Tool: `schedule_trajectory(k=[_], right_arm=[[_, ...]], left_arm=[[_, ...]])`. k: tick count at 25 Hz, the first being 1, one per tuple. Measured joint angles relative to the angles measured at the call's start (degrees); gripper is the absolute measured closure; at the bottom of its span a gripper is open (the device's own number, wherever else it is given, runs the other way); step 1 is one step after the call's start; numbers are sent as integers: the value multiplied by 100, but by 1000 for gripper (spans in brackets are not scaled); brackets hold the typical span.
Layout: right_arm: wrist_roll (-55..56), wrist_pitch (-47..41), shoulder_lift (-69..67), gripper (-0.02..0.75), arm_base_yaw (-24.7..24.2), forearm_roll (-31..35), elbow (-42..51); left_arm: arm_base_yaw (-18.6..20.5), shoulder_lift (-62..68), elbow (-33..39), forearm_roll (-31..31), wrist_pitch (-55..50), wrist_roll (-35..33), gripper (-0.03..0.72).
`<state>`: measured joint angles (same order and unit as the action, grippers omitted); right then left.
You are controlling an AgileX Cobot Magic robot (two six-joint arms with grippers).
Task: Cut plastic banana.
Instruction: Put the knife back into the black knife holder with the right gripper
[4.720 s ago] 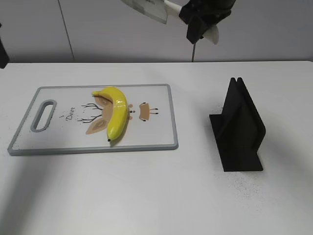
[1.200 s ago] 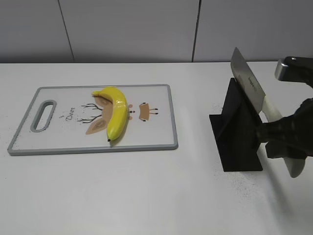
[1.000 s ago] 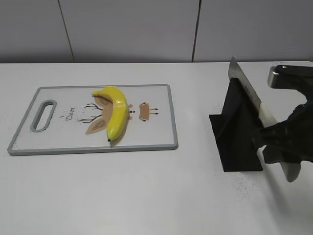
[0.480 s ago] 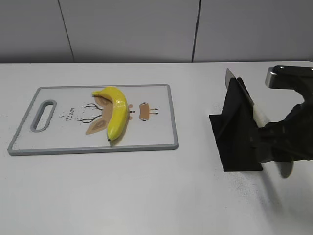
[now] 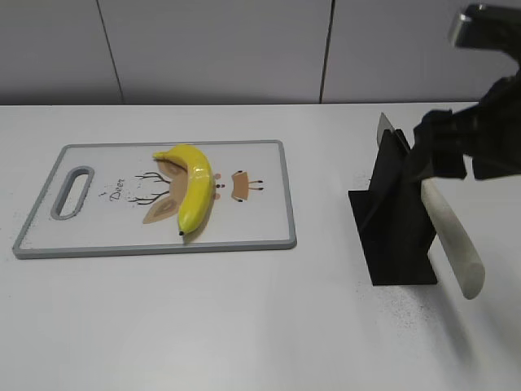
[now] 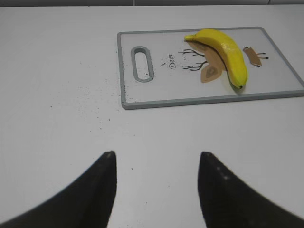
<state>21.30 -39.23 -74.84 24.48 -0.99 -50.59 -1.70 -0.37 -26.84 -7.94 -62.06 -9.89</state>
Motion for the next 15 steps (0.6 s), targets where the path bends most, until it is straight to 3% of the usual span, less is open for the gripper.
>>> schedule_trajectory(k=[7,15], right_arm=[[-1040,-776,543,130,0,-285,-1064],[-2336,-1897,1887,146,0,-261,-1172]], left_arm=[[0,0,0,0,0,0,153],[0,0,0,0,0,5,153]])
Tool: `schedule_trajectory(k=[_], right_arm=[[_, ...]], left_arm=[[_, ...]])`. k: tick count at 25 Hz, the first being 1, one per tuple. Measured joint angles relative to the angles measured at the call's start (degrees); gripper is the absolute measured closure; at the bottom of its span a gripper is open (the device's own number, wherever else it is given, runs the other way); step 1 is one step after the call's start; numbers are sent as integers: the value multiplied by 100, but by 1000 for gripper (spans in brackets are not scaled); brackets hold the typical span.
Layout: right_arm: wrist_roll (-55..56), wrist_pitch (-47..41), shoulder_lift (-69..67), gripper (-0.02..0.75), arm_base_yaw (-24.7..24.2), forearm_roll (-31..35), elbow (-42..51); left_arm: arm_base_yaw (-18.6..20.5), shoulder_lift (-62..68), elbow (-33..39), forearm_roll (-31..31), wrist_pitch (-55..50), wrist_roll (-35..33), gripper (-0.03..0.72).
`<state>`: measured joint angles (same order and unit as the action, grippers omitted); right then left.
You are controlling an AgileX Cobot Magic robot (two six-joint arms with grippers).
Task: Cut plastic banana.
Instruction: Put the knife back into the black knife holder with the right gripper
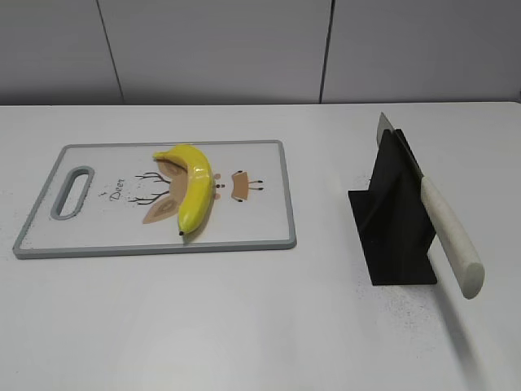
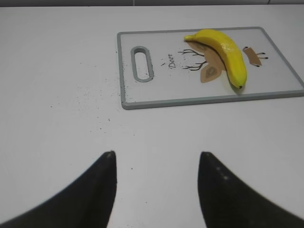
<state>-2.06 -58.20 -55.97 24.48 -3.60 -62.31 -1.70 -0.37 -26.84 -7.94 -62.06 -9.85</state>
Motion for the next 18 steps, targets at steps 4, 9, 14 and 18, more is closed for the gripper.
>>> schedule_trajectory(k=[4,9,14,18], right_arm=[[-71,-90,894,146,0,114,437],[-83,-83,2126,146,0,134,1588],[-83,-83,3395,146,0,139,2590],[-84,-83,4261,146,0,150,3152]], left_arm=[[0,0,0,0,0,0,153],[0,0,0,0,0,0,153],[0,0,0,0,0,0,153],[0,0,0,0,0,0,153]])
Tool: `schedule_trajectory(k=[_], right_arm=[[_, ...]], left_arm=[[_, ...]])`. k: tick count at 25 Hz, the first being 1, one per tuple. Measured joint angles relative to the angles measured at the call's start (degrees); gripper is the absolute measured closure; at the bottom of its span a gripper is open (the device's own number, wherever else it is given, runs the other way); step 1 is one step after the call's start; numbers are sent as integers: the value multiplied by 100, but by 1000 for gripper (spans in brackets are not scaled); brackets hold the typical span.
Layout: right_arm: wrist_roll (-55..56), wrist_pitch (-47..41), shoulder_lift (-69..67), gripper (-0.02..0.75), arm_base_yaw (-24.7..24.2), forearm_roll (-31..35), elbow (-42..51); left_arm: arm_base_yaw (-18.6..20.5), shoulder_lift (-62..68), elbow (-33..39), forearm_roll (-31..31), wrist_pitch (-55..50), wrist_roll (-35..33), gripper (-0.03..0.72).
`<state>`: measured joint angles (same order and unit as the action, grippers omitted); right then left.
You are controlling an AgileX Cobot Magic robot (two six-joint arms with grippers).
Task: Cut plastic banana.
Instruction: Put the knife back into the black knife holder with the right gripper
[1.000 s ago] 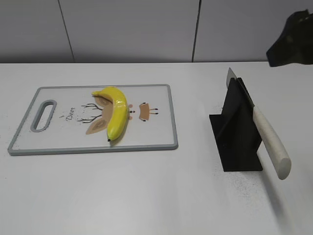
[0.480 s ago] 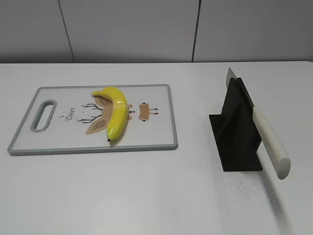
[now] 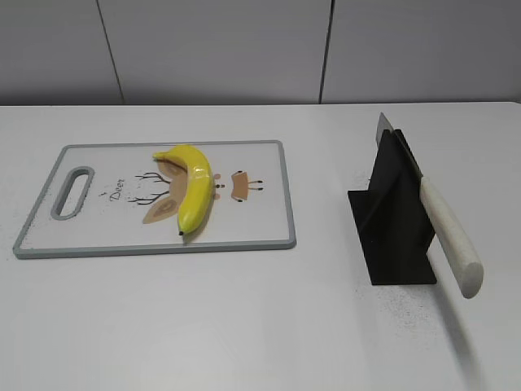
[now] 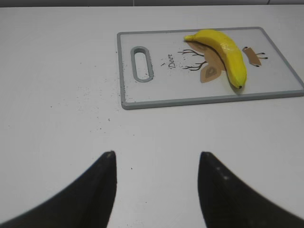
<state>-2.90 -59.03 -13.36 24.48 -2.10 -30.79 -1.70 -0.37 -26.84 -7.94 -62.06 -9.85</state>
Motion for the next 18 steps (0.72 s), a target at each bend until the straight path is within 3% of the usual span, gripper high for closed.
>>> schedule_trajectory(k=[12,18], right_arm=[[0,-64,1349,147,-5,25,190],[-5,-64,1370,147,-404,114,190]], left_arm=[[0,0,0,-6,7,0,153],[0,0,0,-5,1,0,153]])
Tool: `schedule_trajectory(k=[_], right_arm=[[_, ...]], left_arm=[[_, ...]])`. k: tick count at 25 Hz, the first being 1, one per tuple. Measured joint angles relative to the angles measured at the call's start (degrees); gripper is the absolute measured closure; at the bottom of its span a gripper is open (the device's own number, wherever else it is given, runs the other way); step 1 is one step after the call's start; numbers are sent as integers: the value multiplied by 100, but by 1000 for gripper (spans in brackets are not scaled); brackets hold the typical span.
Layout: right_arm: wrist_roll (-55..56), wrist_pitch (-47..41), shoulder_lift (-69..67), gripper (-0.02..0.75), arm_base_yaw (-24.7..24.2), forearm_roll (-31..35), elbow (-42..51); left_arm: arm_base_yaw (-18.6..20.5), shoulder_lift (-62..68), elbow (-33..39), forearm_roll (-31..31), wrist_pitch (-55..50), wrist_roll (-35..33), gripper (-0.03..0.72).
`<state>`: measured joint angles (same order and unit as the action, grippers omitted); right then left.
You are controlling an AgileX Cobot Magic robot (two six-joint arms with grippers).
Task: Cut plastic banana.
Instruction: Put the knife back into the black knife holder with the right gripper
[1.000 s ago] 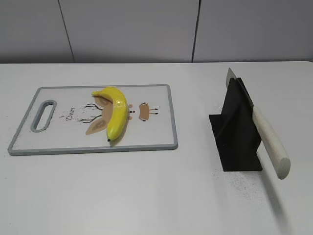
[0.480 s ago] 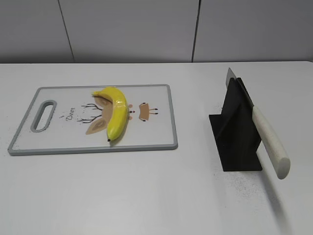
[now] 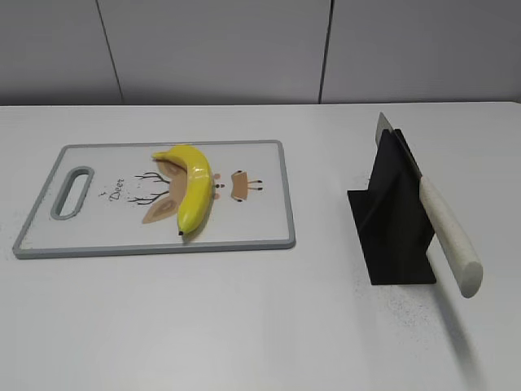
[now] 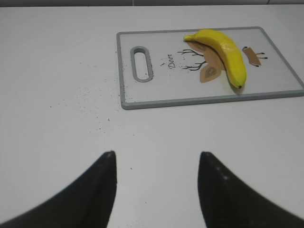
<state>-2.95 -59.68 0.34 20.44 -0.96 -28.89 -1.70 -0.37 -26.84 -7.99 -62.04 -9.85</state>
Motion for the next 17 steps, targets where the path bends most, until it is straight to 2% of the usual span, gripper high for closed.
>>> schedule_trajectory(k=[8,17], right_arm=[[0,0,6,148,-1307,24,0],[0,0,6,148,-1461,31,0]], left_arm=[[0,0,0,0,0,0,153],[0,0,0,0,0,0,153]])
